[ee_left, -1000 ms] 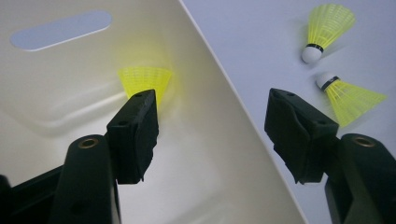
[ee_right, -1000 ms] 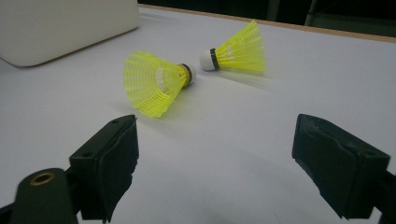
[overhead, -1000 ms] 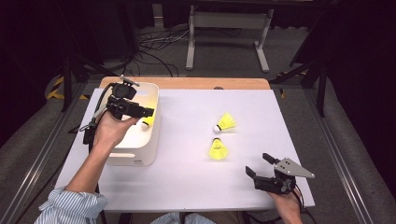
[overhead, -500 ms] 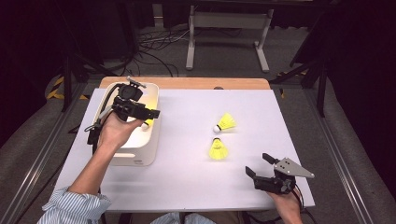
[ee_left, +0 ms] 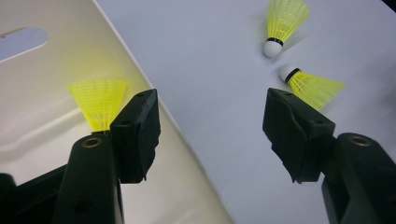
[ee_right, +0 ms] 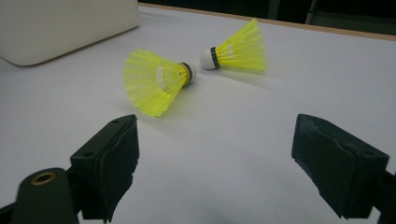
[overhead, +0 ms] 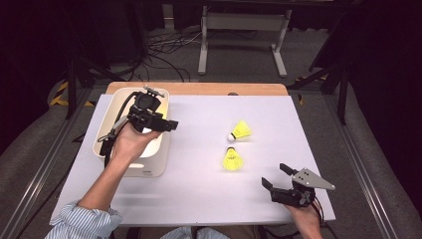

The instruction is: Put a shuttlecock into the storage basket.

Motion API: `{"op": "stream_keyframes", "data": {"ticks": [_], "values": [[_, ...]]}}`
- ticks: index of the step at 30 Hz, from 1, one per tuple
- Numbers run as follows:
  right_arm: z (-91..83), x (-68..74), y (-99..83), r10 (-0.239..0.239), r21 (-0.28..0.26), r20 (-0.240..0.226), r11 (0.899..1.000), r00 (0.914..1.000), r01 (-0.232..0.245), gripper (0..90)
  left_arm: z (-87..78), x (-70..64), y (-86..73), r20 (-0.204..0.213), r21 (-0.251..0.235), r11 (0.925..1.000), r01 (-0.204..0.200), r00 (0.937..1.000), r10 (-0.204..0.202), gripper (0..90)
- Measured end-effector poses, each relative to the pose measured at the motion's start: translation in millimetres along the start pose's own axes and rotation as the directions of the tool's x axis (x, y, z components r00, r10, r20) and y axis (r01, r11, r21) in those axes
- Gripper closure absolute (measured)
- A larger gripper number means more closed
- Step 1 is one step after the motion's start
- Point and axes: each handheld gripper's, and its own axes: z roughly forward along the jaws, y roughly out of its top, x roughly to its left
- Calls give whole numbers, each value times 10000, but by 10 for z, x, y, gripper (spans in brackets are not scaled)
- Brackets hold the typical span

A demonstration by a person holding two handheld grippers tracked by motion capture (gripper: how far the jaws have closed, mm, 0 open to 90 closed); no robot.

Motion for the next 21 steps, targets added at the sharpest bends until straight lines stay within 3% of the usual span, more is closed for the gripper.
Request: {"op": "stream_keyframes", "data": {"ticks": [21], "values": [[-1,0,0,15,1,-40,10000,10000,-15,156,153,-255,-15,282,140,9985,-538,9982,534,373]]}}
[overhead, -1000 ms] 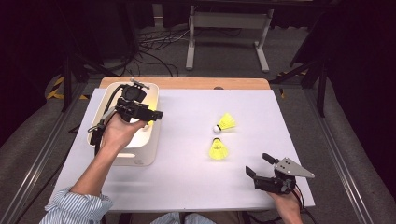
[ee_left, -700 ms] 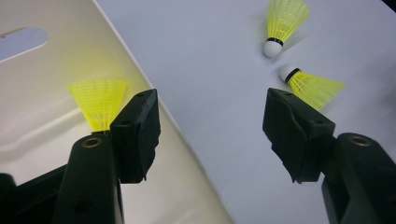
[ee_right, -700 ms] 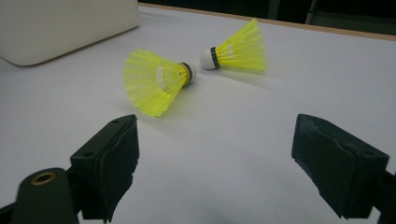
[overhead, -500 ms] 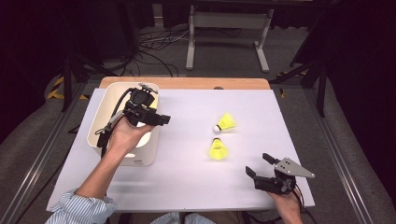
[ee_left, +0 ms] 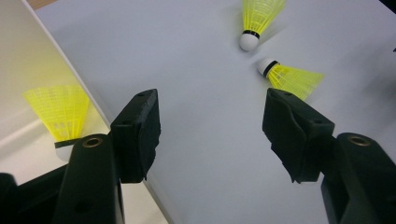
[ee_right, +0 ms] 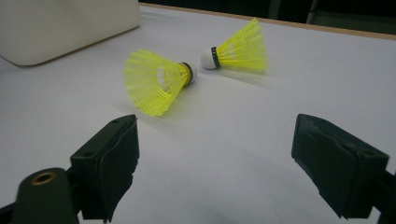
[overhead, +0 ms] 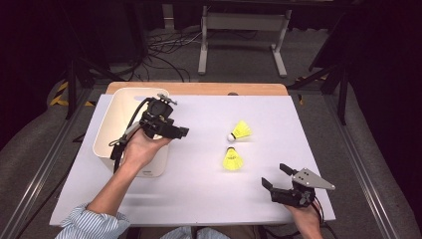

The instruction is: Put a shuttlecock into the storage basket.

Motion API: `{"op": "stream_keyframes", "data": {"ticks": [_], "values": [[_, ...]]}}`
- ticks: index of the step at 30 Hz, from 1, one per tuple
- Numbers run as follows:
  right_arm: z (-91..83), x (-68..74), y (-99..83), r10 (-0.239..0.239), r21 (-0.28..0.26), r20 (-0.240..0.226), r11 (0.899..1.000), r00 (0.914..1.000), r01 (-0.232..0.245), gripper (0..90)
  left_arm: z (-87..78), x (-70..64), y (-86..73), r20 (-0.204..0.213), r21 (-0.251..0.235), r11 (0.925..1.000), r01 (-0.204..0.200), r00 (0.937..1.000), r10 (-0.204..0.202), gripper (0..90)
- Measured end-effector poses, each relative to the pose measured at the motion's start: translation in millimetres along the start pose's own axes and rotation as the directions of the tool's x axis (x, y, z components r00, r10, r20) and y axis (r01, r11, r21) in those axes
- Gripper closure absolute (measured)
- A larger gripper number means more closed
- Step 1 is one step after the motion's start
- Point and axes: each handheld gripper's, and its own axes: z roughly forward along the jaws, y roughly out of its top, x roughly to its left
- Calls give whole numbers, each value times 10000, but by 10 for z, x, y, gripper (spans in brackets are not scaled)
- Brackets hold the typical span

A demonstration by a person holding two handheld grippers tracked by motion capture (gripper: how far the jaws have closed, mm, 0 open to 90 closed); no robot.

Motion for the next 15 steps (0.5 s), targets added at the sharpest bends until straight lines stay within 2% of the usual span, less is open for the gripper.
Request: {"op": "stream_keyframes", "data": {"ticks": [15], "values": [[1,-2,-2,36,71,19,10000,10000,-36,157,121,-164,4,138,114,9993,-368,9992,367,363]]}}
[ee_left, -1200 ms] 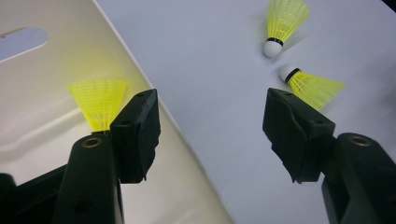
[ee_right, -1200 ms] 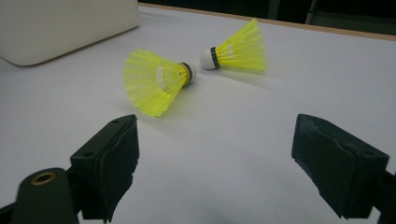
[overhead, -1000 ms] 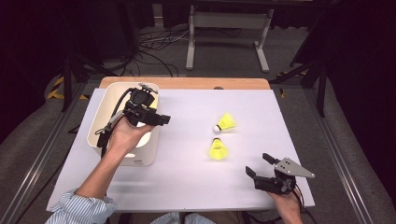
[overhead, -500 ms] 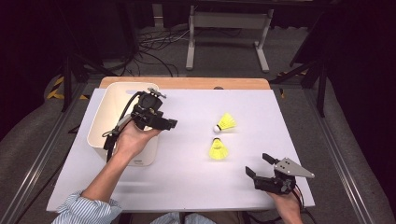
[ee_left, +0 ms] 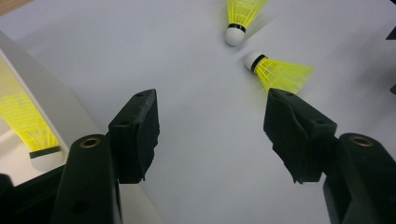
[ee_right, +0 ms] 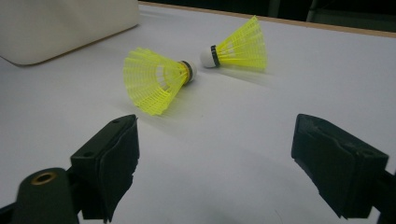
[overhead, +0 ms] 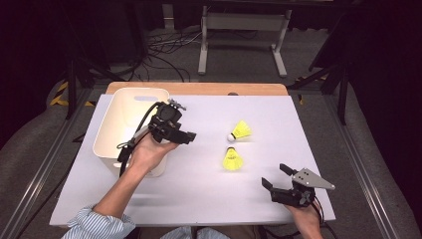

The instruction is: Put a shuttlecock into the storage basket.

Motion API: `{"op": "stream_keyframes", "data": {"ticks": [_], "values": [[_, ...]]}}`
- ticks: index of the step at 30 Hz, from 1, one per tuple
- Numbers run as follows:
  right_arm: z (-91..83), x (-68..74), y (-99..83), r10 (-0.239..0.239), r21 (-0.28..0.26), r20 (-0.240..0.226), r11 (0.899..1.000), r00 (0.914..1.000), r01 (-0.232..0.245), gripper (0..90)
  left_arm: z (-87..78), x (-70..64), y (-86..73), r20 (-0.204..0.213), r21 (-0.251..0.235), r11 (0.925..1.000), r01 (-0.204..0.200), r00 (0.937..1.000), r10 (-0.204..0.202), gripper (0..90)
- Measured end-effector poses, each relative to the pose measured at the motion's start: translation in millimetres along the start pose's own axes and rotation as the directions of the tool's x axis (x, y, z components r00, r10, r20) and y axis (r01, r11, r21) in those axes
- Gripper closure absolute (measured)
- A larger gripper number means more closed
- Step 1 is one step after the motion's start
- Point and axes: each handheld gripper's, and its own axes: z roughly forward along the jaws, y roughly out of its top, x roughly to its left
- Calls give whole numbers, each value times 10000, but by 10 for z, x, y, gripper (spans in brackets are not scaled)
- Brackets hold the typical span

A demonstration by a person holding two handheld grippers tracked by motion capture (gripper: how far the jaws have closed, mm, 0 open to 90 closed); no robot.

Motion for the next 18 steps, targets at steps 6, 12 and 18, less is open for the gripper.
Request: {"op": "stream_keyframes", "data": {"ticks": [6,12,18], "values": [[2,2,0,-3,-5,-23,10000,10000,3,157,35,-58,2,-53,29,9999,-141,9999,141,361],[5,4,1,-12,-1,-74,10000,10000,12,157,112,-125,3,65,197,9996,-220,9997,219,372],[0,1,2,33,-15,-85,10000,10000,-33,158,170,-184,7,168,229,9993,-290,9995,286,375]]}}
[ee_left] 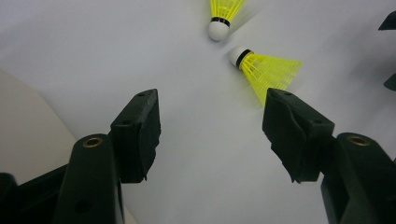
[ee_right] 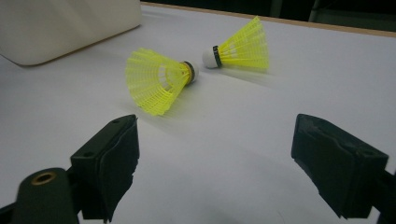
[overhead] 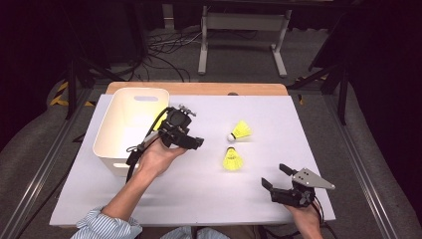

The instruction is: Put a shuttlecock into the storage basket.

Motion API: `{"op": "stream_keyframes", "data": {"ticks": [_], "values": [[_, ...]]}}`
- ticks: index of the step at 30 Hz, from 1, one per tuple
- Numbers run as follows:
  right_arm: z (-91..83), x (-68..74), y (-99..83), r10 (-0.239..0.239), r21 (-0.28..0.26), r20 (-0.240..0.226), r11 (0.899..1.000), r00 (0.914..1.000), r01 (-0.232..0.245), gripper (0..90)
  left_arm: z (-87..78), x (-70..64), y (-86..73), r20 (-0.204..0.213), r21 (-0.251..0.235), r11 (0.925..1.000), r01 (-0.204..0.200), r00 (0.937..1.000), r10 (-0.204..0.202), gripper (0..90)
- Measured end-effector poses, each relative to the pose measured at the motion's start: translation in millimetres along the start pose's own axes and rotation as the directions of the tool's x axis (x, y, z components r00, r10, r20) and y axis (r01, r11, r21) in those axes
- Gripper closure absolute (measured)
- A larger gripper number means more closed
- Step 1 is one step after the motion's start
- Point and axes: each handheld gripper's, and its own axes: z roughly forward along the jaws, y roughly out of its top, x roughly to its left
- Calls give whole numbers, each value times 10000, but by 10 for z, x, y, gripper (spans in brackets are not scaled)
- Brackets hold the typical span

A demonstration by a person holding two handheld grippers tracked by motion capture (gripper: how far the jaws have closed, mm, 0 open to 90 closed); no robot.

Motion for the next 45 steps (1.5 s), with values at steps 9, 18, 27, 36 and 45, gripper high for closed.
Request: {"op": "stream_keyframes", "data": {"ticks": [9,18,27,36,45], "values": [[3,1,0,-19,-3,-27,10000,10000,19,158,59,-62,-9,115,10,10000,-63,9999,63,371],[3,0,0,-8,6,-24,10000,10000,8,158,140,-99,-23,224,69,10000,-68,9997,66,371],[0,-1,-1,-5,0,-18,10000,10000,5,158,217,-133,-36,338,181,9997,-145,9993,139,372],[-1,-4,-1,-15,-2,-15,10000,10000,15,158,273,-144,-51,381,271,9996,-115,9992,105,376],[-2,-5,-1,-3,-9,-20,10000,10000,3,158,358,-166,-82,505,380,9992,-97,9987,78,377]]}}
